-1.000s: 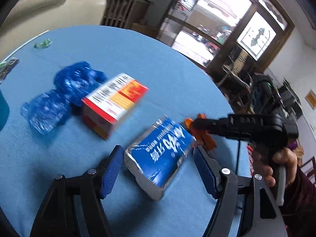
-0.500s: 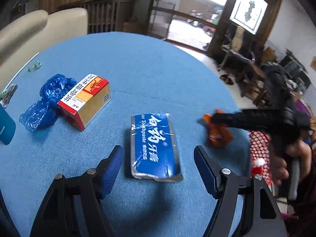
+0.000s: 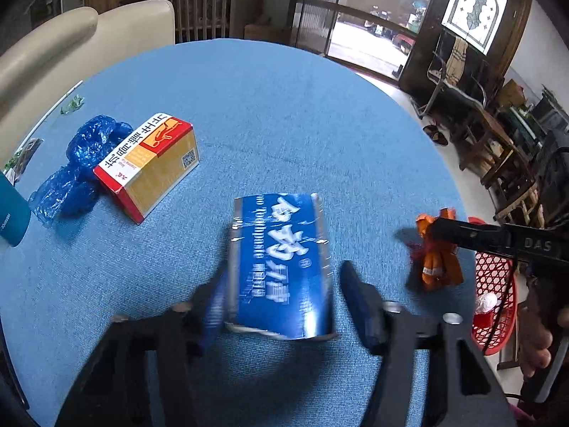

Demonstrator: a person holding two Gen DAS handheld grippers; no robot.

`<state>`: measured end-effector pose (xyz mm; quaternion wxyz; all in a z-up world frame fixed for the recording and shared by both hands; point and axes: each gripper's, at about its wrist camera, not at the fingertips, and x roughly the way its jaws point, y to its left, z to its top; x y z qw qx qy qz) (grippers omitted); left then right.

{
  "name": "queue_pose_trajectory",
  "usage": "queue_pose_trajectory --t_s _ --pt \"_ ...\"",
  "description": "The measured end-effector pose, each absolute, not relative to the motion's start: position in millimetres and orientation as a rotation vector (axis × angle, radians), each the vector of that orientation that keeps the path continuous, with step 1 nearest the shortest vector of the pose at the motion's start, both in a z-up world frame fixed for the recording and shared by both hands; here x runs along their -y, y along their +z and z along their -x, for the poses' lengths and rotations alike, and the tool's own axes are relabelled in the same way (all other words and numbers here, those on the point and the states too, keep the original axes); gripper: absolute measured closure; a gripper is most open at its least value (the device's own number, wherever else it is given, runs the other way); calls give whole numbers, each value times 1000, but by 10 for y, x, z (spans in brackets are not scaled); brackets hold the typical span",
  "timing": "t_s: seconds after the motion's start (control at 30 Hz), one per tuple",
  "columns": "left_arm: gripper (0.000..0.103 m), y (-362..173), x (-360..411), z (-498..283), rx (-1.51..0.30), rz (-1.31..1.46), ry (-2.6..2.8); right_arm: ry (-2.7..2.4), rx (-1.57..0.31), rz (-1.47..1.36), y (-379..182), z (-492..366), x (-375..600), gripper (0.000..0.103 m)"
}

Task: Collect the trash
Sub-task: 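Grasp the flattened blue toothpaste box with the left tool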

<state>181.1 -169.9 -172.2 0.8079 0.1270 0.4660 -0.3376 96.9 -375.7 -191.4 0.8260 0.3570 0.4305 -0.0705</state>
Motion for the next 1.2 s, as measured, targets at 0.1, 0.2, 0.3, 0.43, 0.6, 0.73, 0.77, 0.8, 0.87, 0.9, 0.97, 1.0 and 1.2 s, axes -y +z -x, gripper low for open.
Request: queue_pose_trajectory --t_s 0.1,0.2,0.3,0.43,0.6,0.73,0.77,0.8,0.87,0.9,0.97,1.0,1.2 --pt "45 -1700 1738 -1778 -984 -283 -712 -142 -906 -766 -1890 -897 3771 78" --pt "45 -1630 1737 -1730 -966 -283 -703 -135 -894 -767 -1844 -834 3780 78" --pt "45 -1515 1712 -1659 -931 -286 -692 -127 -876 -763 -1774 -746 3804 78" --pt "45 -1324 1732 -1510 -872 -297 -677 -119 -852 -762 -1681 -641 3826 78" --pt "45 -1125 1733 -1323 -808 -317 -655 -112 -837 -756 -1595 -536 3821 78" --pt "45 -1096 1700 -1286 -793 -326 -635 -134 -862 -783 -1641 -521 3852 77" --pt "45 -1093 1685 -1272 -787 -331 -629 -152 -875 -779 -1661 -528 3859 77" --pt "45 -1085 1673 -1266 -783 -334 -625 -162 -893 -777 -1697 -541 3868 76" --pt "45 -1094 1640 -1259 -780 -341 -612 -165 -914 -778 -1756 -582 3875 76" --pt "45 -1107 1620 -1263 -780 -343 -607 -178 -932 -768 -1789 -610 3870 75" --pt "45 -1121 1579 -1272 -776 -347 -595 -177 -949 -768 -1845 -667 3862 72" --pt "45 -1127 1556 -1278 -778 -346 -587 -171 -952 -767 -1861 -696 3848 66" --pt "45 -1192 1303 -1401 -811 -298 -540 -207 -907 -645 -1815 -805 3714 40"
